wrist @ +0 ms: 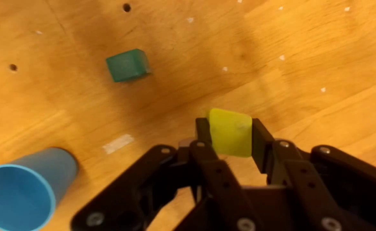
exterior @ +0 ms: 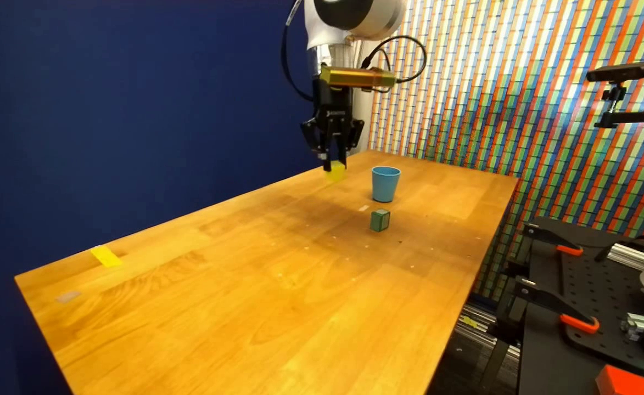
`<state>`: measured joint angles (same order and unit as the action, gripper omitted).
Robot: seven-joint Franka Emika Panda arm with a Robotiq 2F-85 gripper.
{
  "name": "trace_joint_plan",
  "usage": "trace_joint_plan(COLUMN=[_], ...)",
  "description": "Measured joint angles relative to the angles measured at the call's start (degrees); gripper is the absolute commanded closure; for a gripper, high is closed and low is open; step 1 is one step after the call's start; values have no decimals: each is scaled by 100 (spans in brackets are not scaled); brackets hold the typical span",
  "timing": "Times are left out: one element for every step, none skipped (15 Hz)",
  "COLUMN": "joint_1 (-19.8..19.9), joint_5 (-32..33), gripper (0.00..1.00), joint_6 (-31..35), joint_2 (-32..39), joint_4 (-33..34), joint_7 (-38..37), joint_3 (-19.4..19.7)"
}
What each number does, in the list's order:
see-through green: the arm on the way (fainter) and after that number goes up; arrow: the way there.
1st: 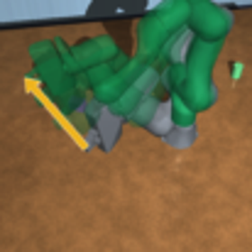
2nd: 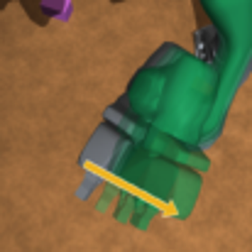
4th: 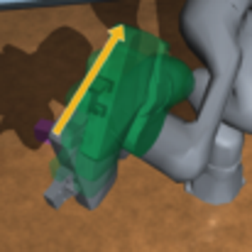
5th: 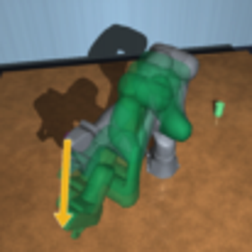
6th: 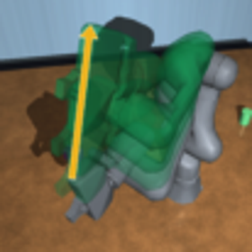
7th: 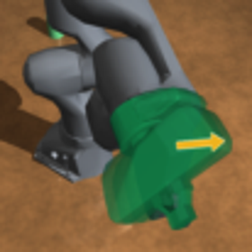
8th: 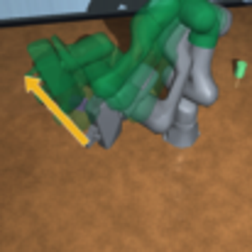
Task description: Put the yellow block in the cup
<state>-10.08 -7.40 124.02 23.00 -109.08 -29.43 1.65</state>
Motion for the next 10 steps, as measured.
trace_joint_plan(joint_1=[31, 81, 160, 272, 395, 532, 660, 786, 902, 1004], joint_5=[73, 170, 250, 303, 351, 386, 397, 399, 399, 399], gripper=[82, 82, 82, 82, 83, 83, 83, 83, 83, 83], joint_6=[-11, -35, -86, -138, -199, -265, -329, -365, -394, -419], joint_2=[-263, -491, -668, -791, -859, -882, -881, -876, -869, -853], joint_4=[-246, -465, -637, -762, -834, -856, -852, -845, -832, -810], joint_7=[-198, -392, -555, -661, -728, -756, -759, -758, -757, -753], joint_3=[121, 240, 342, 430, 504, 567, 618, 657, 684, 702])
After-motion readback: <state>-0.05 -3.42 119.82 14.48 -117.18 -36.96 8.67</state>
